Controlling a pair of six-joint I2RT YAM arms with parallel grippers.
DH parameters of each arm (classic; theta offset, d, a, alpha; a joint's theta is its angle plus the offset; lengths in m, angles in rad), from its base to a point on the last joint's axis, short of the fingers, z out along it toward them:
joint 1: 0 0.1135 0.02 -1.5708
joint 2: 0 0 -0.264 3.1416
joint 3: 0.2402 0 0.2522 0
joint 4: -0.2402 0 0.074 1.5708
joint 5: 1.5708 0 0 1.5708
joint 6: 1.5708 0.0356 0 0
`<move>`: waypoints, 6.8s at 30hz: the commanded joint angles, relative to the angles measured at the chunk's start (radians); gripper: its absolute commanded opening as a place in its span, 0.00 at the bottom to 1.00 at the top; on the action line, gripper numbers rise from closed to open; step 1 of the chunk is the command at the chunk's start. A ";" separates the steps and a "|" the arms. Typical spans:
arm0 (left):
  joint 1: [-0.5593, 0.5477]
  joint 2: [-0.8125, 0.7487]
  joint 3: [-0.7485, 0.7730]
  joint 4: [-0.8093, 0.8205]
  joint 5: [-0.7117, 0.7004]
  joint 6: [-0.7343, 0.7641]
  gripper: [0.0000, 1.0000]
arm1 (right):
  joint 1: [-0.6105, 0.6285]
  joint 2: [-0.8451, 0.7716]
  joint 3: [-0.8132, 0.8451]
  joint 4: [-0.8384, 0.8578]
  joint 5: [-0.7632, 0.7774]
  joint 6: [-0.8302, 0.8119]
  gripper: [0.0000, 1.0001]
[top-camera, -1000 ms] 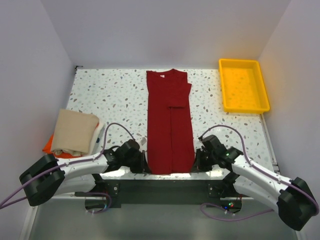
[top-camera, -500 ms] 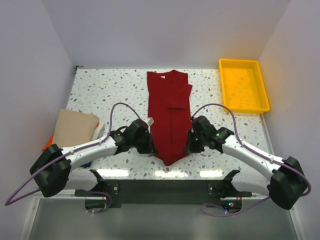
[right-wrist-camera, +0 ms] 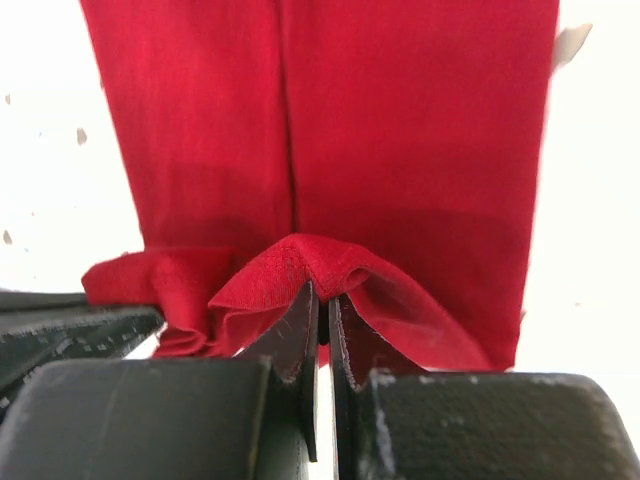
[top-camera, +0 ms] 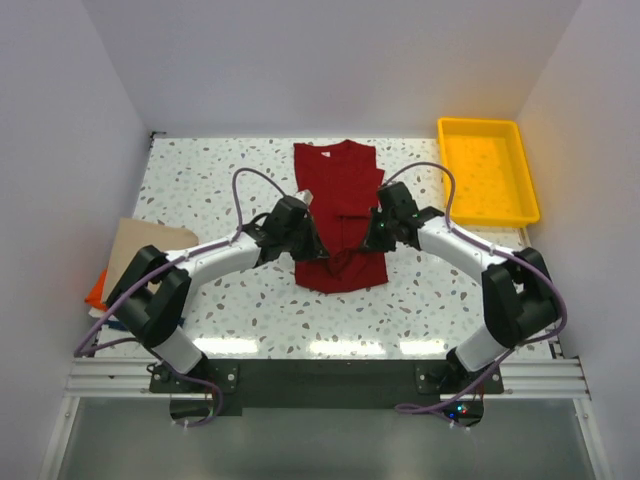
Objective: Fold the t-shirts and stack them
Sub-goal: Fold the tshirt
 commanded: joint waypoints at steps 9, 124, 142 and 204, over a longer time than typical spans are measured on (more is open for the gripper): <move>0.136 0.106 0.113 0.124 -0.006 -0.034 0.00 | -0.093 0.163 0.175 0.078 -0.006 -0.028 0.00; 0.477 0.492 0.496 0.328 0.416 0.092 0.33 | -0.404 0.545 0.622 0.110 -0.439 -0.081 0.34; 0.262 -0.105 -0.206 0.346 0.029 0.067 0.52 | -0.305 -0.105 -0.065 0.115 -0.184 -0.101 0.52; 0.187 0.062 -0.345 0.496 -0.075 0.056 0.43 | -0.168 0.022 -0.259 0.332 -0.014 -0.011 0.45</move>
